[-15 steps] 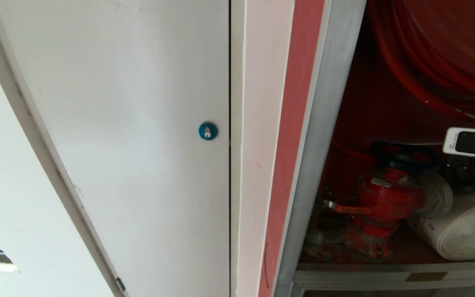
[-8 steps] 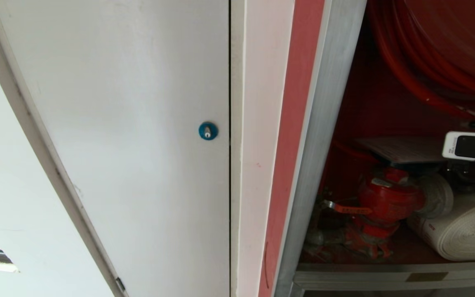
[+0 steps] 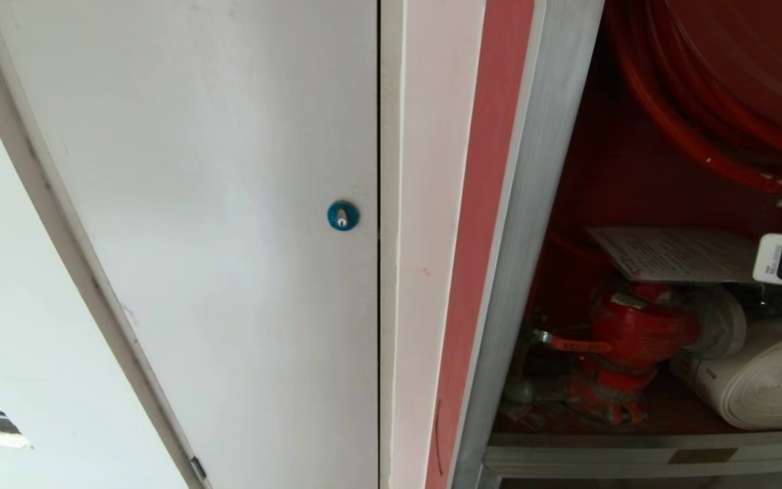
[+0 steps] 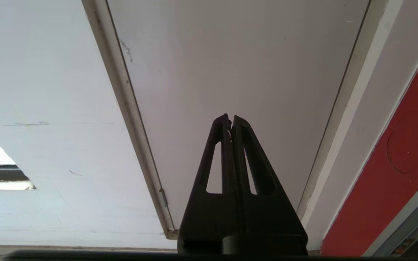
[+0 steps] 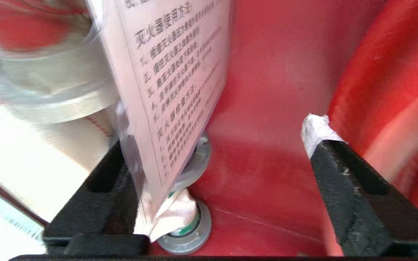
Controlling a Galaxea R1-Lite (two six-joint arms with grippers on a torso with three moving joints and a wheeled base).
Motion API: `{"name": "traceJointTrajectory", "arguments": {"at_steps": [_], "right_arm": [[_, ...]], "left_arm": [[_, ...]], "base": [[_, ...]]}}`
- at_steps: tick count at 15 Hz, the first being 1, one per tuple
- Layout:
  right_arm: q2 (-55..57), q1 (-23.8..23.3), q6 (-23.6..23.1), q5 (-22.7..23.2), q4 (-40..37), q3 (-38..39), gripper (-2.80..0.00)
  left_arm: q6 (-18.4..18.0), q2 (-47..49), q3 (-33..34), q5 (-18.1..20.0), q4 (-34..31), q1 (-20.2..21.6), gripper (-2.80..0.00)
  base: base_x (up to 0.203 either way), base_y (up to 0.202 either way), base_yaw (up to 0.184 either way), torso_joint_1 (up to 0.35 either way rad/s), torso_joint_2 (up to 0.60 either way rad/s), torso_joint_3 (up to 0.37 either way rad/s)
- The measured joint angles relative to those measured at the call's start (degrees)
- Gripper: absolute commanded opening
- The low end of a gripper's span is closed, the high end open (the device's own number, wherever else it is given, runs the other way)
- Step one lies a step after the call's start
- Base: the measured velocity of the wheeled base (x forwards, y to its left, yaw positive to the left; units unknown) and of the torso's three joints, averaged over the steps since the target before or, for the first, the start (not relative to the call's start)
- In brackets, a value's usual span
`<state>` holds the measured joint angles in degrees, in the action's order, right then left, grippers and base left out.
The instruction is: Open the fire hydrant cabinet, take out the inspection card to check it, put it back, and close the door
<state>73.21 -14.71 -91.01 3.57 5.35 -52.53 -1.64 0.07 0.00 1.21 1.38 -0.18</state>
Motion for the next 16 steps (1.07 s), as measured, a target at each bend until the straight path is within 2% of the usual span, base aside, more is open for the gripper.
{"name": "traceJointTrajectory", "arguments": {"at_steps": [6, 12, 13, 16], "right_arm": [[-10.6, -0.1, -0.4, 0.9, -7.0, 6.2, 0.00], [-22.1, 0.0, -0.1, 1.3, -17.3, 7.6, 0.00], [-24.0, 0.0, 0.0, 1.4, -18.7, 7.9, -2.80], [-28.1, 0.0, -0.4, 1.4, -20.4, 8.4, -2.80]], "left_arm": [[0.0, 0.0, 0.0, 0.0, 0.0, 0.0, -2.80], [0.0, 0.0, 0.0, 0.0, 0.0, 0.0, -2.80], [0.0, 0.0, 0.0, 0.0, 0.0, 0.0, -2.80], [0.0, 0.0, 0.0, 0.0, 0.0, 0.0, -2.80]], "base": [[0.000, 0.000, 0.000, 0.000, 0.00, 0.000], [0.000, 0.000, 0.000, 0.000, 0.00, 0.000], [0.000, 0.000, 0.000, 0.000, 0.00, 0.000], [0.000, 0.000, 0.000, 0.000, 0.00, 0.000]]}}
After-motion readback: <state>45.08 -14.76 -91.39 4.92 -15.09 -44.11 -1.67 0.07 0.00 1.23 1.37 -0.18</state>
